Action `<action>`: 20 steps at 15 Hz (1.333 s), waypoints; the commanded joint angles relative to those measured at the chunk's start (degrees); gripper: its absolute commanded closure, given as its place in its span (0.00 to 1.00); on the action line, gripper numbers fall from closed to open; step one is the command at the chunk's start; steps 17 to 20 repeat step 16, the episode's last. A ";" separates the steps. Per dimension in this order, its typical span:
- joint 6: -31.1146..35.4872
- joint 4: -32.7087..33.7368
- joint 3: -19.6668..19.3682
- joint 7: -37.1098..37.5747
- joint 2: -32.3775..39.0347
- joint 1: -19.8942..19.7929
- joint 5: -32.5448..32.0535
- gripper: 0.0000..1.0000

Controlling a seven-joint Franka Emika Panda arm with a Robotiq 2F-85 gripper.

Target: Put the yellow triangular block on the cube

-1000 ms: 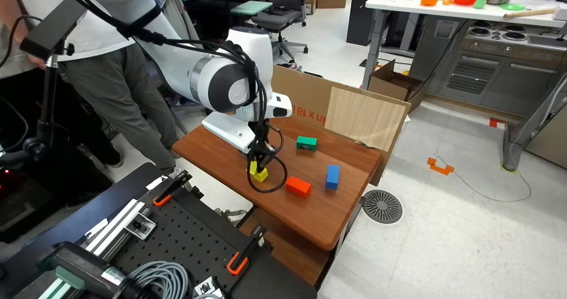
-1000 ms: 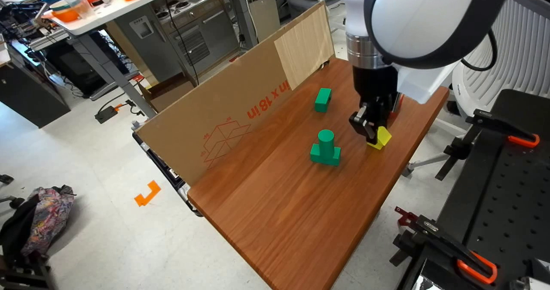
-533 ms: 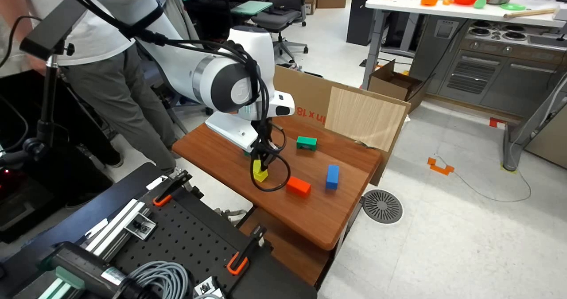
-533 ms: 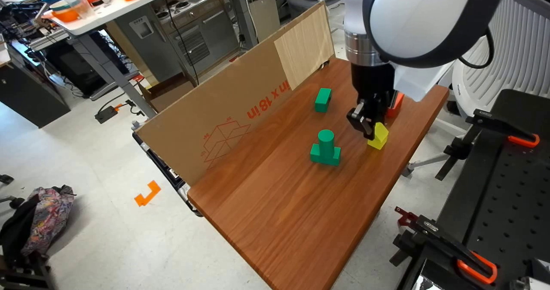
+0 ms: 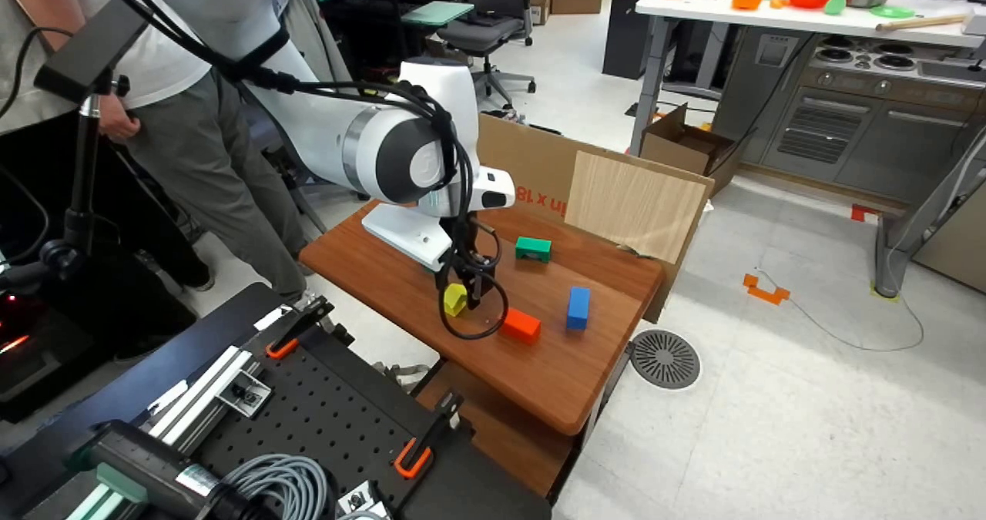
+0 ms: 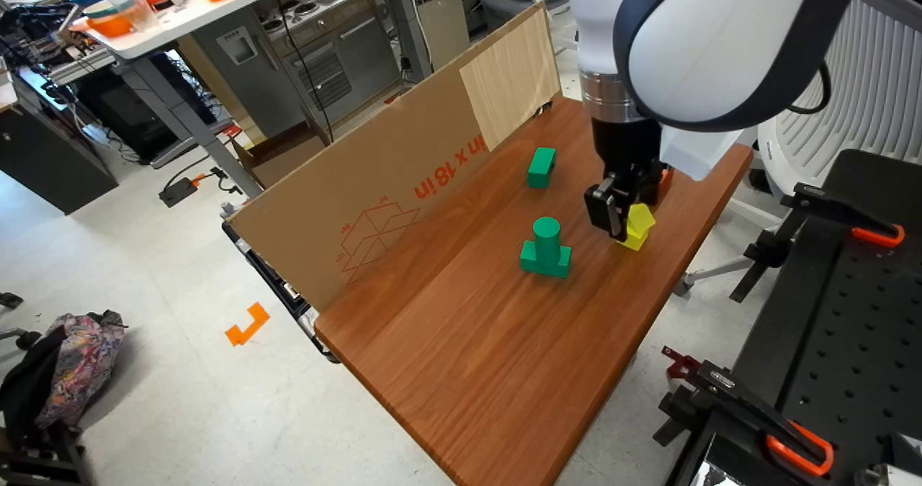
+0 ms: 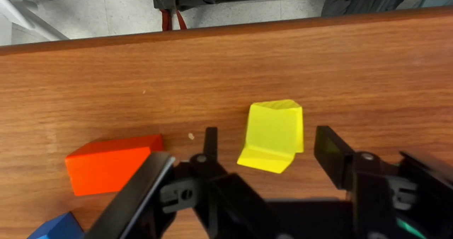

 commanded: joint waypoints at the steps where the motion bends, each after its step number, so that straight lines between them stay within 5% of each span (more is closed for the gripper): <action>1: -0.04 0.49 -0.78 1.32 -0.22 1.02 -1.04 0.00; 12: -5.86 -9.14 5.02 -12.00 -20.19 -5.11 7.36 0.00; 13: -3.46 -5.60 3.36 -8.31 -14.85 -3.59 4.60 0.00; 20: -5.18 -7.91 4.10 -10.35 -18.76 -4.04 6.31 0.00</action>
